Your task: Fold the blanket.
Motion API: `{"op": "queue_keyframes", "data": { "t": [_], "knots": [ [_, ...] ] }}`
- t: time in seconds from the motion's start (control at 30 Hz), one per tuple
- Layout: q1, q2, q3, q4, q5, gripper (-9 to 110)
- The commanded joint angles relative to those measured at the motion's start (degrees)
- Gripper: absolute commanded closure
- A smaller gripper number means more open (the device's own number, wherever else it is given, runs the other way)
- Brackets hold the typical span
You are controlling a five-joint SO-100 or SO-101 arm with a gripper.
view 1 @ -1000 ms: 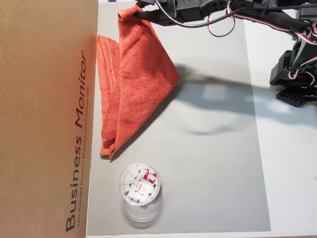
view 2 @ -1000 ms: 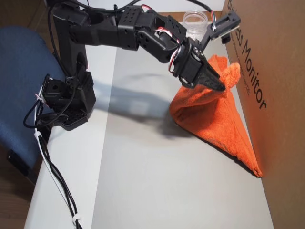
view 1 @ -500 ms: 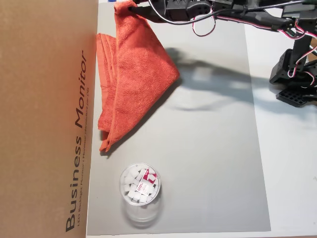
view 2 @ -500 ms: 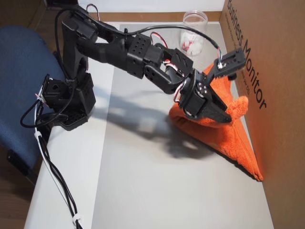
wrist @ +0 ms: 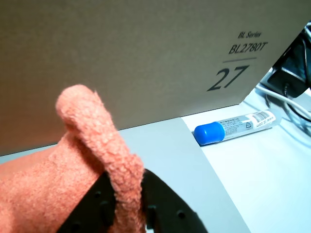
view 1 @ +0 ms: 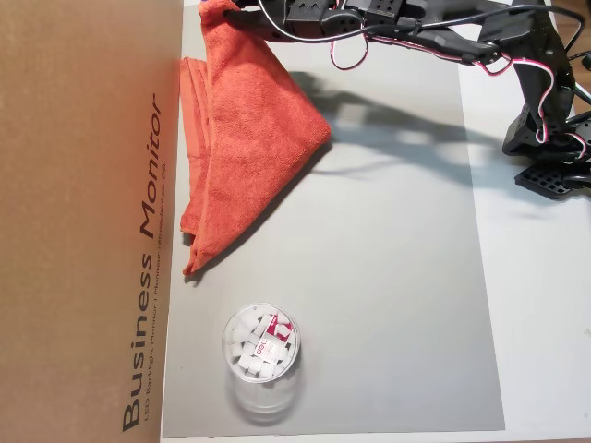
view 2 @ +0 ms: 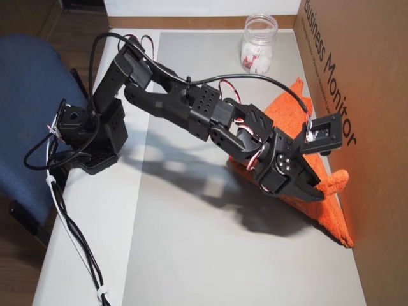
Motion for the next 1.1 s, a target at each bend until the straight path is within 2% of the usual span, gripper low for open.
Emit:
{"op": "queue_keyframes", "data": {
  "t": [0.0,0.43,1.07],
  "knots": [
    [0.62,-0.62,-5.19,-1.32,1.41,102],
    [-0.26,-6.94,-12.13,-1.49,14.41,102],
    [-3.87,-18.46,-26.98,-1.49,26.54,102]
  ]
}}
